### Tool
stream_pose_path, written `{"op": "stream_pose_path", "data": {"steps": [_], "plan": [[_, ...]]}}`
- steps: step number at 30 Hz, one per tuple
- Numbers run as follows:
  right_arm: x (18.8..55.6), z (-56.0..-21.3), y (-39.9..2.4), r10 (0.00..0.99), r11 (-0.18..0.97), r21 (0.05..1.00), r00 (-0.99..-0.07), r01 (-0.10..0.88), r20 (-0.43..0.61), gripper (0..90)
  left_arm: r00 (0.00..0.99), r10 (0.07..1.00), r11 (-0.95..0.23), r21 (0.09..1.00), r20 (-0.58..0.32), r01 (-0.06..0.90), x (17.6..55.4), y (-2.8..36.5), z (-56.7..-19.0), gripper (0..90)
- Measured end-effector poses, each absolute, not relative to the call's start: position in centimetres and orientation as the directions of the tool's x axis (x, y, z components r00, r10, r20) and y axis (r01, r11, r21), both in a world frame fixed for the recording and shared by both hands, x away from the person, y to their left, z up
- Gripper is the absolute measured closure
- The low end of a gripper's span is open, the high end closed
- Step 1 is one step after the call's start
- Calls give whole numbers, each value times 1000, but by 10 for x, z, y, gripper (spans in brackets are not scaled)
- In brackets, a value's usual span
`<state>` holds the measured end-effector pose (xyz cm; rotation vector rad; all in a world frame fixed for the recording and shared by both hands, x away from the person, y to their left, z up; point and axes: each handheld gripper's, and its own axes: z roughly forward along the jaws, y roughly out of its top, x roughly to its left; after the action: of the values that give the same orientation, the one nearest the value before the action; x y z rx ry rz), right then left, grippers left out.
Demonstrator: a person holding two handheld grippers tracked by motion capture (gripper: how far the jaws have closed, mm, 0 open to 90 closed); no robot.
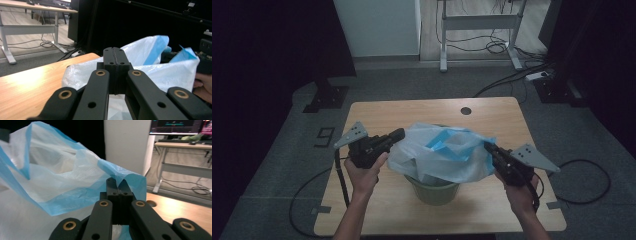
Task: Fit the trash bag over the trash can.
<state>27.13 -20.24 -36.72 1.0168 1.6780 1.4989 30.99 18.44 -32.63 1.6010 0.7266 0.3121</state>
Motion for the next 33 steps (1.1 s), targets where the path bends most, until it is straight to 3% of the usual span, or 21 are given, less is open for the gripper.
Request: {"op": "stream_pose_path", "data": {"steps": [11,24,33], "plan": [[285,-331,-231,913,4,997,-408,73,26,894,759,618,38,972,-205,231,315,188,-316,898],[257,-346,-214,871,5,999,-491,48,20,893,742,647,17,976,-177,218,280,217,-343,898],[234,-377,-210,846,-17,995,-529,102,69,893,745,623,55,963,-240,265,262,233,-379,898]]}}
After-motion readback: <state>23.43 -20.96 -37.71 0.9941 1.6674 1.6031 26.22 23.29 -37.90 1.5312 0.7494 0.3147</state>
